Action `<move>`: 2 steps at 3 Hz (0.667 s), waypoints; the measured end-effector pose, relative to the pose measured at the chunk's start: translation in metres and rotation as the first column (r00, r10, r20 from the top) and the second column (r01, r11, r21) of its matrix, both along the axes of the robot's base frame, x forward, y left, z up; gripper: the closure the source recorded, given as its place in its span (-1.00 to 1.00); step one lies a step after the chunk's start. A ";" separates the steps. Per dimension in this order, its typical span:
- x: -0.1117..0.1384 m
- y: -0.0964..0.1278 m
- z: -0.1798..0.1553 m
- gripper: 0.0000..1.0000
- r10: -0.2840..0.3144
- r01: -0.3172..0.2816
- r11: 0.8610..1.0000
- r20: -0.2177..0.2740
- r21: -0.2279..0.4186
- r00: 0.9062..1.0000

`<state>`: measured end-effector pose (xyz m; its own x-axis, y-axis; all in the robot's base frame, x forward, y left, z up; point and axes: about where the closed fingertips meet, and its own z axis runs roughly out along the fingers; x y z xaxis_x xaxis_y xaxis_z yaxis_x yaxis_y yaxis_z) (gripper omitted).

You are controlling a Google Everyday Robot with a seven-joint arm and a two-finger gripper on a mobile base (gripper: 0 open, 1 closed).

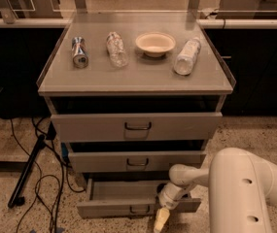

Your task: Open bottom drawer

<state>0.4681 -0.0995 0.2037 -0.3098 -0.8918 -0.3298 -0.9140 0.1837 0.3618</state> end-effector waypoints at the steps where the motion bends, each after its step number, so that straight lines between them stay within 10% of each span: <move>1: -0.003 -0.004 -0.012 -1.00 0.021 -0.021 1.000 -0.015 -0.016 1.000; 2: -0.018 -0.018 -0.003 -1.00 0.060 -0.060 0.998 -0.031 -0.005 0.998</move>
Offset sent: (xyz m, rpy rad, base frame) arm -0.0335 -0.0423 0.0136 0.0055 0.0418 0.1094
